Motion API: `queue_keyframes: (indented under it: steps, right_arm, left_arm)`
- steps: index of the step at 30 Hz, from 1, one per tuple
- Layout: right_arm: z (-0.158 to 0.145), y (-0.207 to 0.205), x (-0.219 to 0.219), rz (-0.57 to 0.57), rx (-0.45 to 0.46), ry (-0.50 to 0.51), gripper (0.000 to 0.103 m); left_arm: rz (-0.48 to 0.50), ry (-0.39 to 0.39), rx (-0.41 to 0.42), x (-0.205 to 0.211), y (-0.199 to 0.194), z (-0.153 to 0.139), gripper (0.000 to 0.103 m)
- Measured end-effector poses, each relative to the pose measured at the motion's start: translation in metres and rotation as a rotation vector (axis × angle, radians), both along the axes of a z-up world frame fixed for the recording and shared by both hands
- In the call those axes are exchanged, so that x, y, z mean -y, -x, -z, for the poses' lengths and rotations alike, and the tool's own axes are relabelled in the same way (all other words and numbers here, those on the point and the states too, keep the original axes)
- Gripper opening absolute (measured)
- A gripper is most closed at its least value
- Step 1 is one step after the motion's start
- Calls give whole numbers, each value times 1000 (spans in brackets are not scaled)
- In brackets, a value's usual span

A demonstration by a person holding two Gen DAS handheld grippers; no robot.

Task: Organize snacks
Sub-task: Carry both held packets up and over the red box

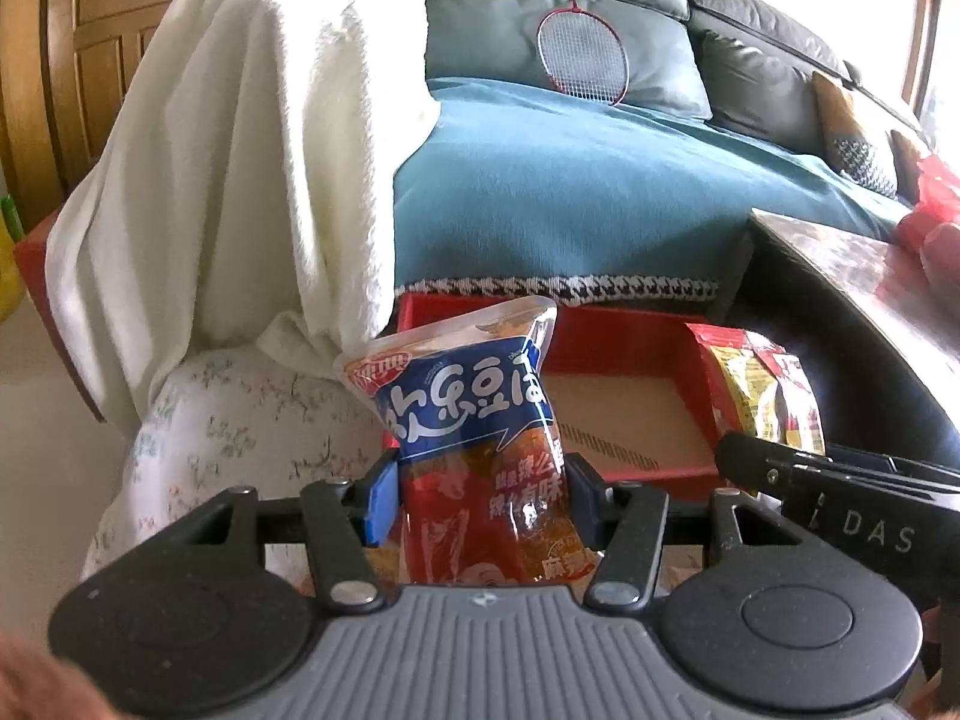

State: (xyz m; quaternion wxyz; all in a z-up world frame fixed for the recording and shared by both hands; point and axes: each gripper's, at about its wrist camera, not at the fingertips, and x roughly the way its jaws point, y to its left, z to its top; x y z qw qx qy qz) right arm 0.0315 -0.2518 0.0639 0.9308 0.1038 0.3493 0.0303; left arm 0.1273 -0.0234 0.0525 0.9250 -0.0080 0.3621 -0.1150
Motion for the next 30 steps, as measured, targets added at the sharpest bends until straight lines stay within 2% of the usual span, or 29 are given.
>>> queue_keyframes:
  steps: [10, 17, 30]
  right_arm:
    - [-1, -26, 4, 17, 24, 35, 69]
    - [1, -42, 5, 24, 21, 65, 69]
    - [13, -62, 5, 16, -22, 104, 69]
  left_arm:
    - [-3, -22, 48, 12, -24, -4, 48]
    - [6, -66, 68, 19, -28, -3, 48]
    - [33, -127, 58, 33, -45, 7, 48]
